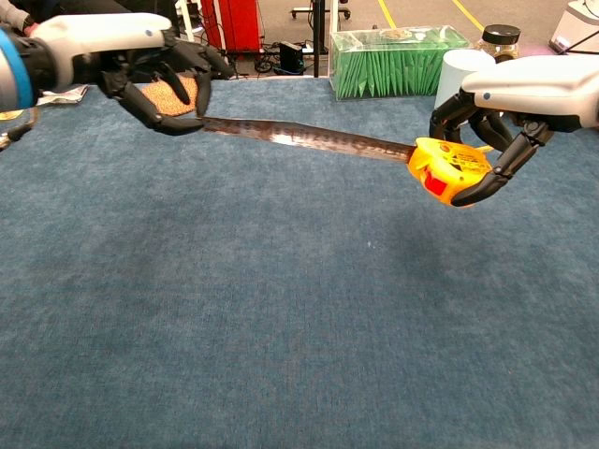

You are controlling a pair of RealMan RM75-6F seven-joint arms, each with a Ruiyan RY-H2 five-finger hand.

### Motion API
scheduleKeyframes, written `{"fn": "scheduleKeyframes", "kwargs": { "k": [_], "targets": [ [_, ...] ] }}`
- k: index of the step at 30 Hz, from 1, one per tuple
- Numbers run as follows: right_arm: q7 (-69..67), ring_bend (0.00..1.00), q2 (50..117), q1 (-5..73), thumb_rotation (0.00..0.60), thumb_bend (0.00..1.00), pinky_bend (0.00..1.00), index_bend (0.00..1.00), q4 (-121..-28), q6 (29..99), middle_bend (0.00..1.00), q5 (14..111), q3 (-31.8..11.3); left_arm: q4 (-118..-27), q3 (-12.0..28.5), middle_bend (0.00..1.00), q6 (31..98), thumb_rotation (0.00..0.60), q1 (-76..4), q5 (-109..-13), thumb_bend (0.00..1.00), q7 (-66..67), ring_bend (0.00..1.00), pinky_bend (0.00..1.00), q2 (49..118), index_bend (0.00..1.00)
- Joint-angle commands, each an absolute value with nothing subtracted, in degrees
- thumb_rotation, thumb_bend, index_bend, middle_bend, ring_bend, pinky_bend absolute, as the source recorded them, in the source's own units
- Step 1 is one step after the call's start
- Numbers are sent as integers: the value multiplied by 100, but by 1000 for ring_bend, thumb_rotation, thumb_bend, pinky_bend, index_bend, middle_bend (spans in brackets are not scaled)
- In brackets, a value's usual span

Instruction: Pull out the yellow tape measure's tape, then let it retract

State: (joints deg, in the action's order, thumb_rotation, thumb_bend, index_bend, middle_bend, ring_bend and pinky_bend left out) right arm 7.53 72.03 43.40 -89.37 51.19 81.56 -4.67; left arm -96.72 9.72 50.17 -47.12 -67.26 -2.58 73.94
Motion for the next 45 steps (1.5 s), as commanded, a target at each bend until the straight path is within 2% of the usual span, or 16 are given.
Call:
{"fn": "scheduleKeyframes", "kwargs": {
  "k": [1, 26, 45],
  "targets": [
    [748, 691, 7182, 4329, 355, 102, 576, 617, -8932, 5104, 666, 8142, -458, -9805, 878, 139, 5034, 600, -4555, -6814, 364, -403, 12, 236, 7162, 619],
    [581, 691, 7016, 4185, 357, 101, 576, 618, -8813, 5155, 667, 8258, -368, -9935, 747, 139, 5046, 600, -4064, -7119, 363, -936, 12, 236, 6448, 619],
    [495, 691, 6989, 4130, 358, 103, 576, 619, -8734, 5165, 669, 8306, -352, -9993, 762, 139, 4963, 600, -3999, -7266, 363, -1041, 12, 236, 6279, 619]
  ]
}}
